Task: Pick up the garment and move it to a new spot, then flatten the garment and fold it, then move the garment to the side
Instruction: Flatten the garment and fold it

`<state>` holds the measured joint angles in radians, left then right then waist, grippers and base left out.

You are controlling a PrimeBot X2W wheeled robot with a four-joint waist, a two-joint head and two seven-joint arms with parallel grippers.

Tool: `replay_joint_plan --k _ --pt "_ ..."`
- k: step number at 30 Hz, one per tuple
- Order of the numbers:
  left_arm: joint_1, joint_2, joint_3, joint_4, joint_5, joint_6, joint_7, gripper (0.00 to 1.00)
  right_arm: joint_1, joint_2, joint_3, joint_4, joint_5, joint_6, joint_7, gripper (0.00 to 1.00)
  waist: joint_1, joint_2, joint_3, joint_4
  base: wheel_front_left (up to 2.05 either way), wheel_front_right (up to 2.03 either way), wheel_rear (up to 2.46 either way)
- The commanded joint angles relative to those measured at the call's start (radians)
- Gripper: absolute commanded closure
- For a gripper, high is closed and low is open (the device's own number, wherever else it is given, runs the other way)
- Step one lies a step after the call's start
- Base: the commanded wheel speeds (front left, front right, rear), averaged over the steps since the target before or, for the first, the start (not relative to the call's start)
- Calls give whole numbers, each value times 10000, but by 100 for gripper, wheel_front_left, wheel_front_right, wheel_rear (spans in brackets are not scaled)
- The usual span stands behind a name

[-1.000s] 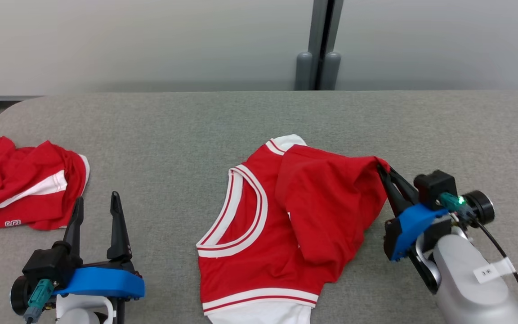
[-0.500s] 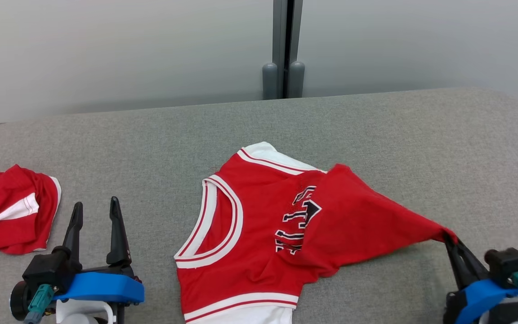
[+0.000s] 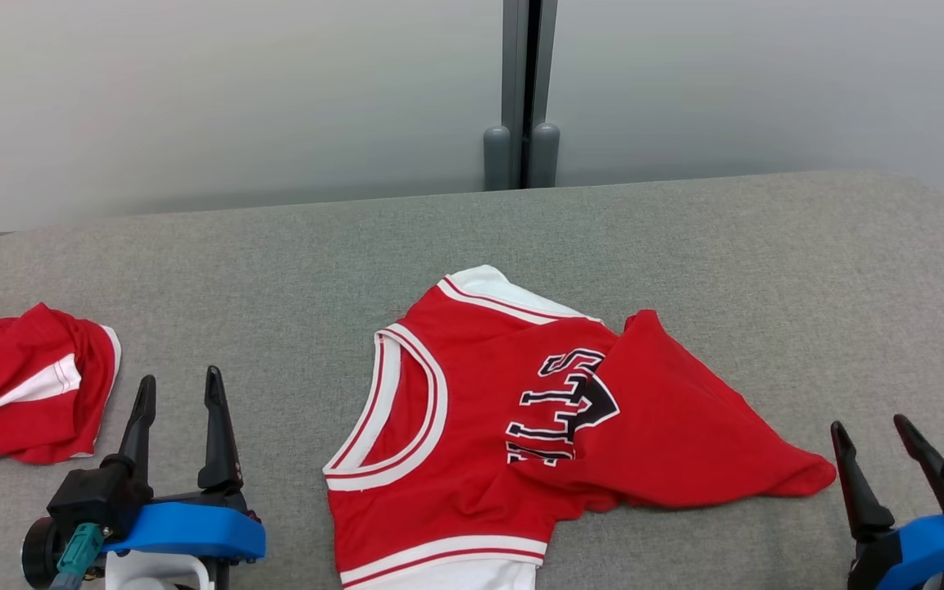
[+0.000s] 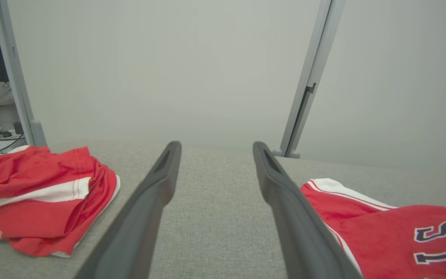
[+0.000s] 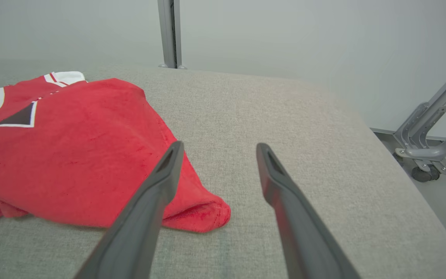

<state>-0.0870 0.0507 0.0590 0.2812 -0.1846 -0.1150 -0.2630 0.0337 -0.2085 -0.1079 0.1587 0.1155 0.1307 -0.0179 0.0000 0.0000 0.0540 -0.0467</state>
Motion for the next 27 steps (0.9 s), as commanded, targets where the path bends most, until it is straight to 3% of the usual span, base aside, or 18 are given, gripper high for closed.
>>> replay_joint_plan --k 1,9,16,27 --pt "-3 -5 45 -23 40 -26 -27 0 -74 10 -82 -302 -39 1 -87 0 0 0 -19 44 0 0 0" --pt "51 -3 129 -30 148 -49 -27 0 -727 622 270 -1137 -542 1 -880 0 0 0 -23 220 0 0 0" --pt "-80 0 143 -26 228 -81 -27 0 -1507 1281 636 -476 -794 1 -1804 0 0 0 8 405 0 0 0" --pt "-255 57 66 -7 382 -90 -27 0 -2168 1561 763 815 -939 1 -2303 0 0 0 83 555 0 0 0"
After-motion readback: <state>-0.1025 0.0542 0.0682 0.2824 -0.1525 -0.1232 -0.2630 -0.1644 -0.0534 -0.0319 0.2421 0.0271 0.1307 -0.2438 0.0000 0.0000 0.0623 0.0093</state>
